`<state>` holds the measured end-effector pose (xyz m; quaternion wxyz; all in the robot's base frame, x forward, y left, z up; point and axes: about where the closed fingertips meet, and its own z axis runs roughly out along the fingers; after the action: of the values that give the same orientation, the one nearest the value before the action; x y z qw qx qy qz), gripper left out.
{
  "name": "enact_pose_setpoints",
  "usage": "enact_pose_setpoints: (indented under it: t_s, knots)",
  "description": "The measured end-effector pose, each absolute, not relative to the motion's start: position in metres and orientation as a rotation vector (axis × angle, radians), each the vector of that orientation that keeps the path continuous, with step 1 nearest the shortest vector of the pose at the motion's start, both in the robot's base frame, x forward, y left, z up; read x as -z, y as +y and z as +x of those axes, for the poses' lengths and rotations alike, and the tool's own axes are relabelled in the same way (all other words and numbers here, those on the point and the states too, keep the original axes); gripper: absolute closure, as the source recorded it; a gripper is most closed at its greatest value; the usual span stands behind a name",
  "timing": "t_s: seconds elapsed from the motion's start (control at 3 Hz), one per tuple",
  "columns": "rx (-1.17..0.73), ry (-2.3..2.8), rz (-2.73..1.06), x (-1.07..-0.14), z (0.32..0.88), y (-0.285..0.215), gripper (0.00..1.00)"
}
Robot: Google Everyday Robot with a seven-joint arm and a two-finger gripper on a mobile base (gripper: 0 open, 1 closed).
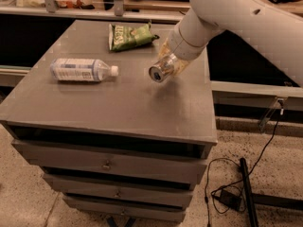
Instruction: Knock redbull can over
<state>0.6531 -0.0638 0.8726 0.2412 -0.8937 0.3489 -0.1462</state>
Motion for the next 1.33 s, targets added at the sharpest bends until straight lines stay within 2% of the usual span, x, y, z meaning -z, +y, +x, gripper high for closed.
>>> enact_pose_setpoints:
  t_s: [0.33,0.67,1.0,1.33]
  knots:
    - [0.431,0.964,-2.442,-0.864,0.657,-0.063,1.00]
    - [0.449,0.973,-2.432,-0.857,0.662,-0.062,0.82]
    - [0.477,0.978,-2.426,-0.853,0.669,-0.062,0.50]
    - [0.492,0.978,-2.424,-0.852,0.673,-0.063,0.28]
